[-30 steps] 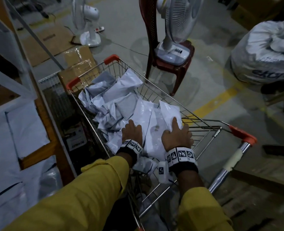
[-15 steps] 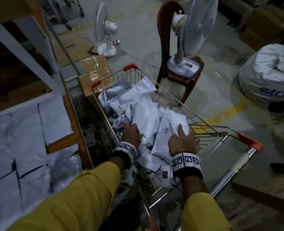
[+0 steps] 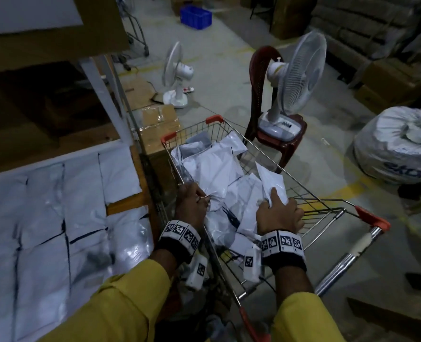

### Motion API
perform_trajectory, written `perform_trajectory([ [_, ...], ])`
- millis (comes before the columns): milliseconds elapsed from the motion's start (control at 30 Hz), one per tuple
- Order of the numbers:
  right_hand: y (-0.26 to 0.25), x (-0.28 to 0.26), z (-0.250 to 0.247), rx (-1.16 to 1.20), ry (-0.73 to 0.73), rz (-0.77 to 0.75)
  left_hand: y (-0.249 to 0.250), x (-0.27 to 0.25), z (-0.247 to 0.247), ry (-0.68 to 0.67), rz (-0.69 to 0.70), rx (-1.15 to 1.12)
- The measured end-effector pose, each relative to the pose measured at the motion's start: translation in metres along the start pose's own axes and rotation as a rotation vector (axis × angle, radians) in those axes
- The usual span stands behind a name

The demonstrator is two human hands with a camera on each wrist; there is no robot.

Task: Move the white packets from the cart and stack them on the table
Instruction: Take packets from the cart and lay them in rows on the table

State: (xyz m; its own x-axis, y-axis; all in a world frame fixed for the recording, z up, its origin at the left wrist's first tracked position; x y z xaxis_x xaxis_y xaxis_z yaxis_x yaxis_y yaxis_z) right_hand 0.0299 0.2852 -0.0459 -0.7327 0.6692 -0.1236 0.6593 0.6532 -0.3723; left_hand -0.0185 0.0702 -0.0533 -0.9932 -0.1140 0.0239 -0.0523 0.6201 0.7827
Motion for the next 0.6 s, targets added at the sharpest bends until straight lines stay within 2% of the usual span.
perform_trajectory([
  [167,0.001,-0.033,-0.011,0.047,0.066,-0.007,0.009,-0.012,-0.035,0.065,0.036,-0.056],
  [367,-0.014,-0.076,-0.025,0.045,0.101,-0.056,0.015,-0.037,-0.083,0.187,0.158,-0.070],
  [600,-0.051,-0.151,-0.037,0.073,0.121,-0.202,-0.023,-0.085,-0.163,0.341,0.221,-0.116],
])
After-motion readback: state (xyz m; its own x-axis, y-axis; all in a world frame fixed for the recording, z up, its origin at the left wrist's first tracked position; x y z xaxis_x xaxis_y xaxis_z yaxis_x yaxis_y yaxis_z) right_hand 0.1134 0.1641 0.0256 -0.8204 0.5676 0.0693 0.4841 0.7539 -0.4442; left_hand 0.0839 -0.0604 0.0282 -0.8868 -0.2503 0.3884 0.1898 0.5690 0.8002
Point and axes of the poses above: each hand's wrist, its own x-axis towards the middle knuckle, its own z-axis out of the palm, y = z × x, the point moved 2 cm from there along x, towards the middle knuckle, and after that the axes turned 4 degrees about y, right-handed, at the moved point
